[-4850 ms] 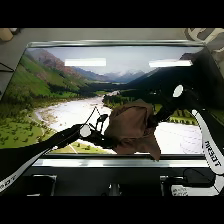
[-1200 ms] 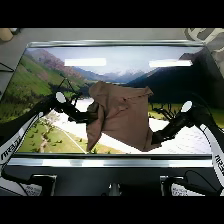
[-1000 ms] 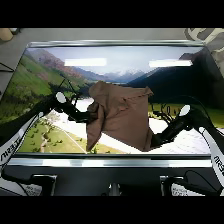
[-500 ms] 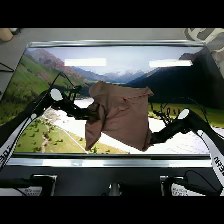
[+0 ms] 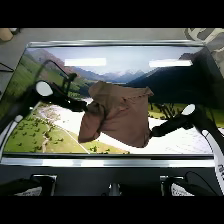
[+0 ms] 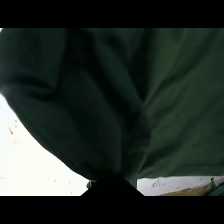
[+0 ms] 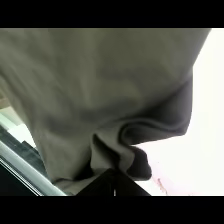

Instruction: Fold the shirts.

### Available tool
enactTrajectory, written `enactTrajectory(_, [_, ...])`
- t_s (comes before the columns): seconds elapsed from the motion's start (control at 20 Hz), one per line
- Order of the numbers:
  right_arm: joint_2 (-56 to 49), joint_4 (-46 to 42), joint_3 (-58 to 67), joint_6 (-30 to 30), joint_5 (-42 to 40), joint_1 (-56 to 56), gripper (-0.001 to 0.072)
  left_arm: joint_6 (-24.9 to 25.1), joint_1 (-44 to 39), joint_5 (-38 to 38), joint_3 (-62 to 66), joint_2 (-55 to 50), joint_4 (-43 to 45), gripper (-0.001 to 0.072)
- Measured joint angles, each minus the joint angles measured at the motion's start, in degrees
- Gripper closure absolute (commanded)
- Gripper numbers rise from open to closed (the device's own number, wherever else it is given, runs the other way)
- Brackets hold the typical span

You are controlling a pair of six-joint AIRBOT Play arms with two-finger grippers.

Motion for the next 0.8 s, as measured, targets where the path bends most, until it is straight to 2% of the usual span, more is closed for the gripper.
enactTrajectory(0.15, [10.2, 0.6, 10.9, -1.3, 2.2, 0.0, 0.0699, 0.1, 0.7, -0.1, 10.6, 8.9, 6.1, 0.0688])
enactTrajectory(0.25, [18.7, -1.0, 21.8, -1.0, 1.4, 0.0, 0.0699, -3.1, 1.7, 1.6, 20.3, 15.2, 10.9, 0.0688])
enactTrajectory(0.5, [37.2, -14.0, 43.9, 2.5, -12.3, 0.0, 0.0699, -9.7, 2.8, 13.8, 35.6, 29.4, 16.2, 0.0688])
enactTrajectory(0.6, [41.1, -17.9, 47.6, 5.1, -16.9, 0.0, 0.0699, -10.7, 3.0, 17.5, 37.6, 33.2, 17.1, 0.0688])
enactTrajectory(0.8, [42.0, -22.0, 50.5, 8.3, -16.1, -0.1, 0.0698, -11.6, 3.1, 18.6, 39.1, 35.3, 18.3, 0.0688])
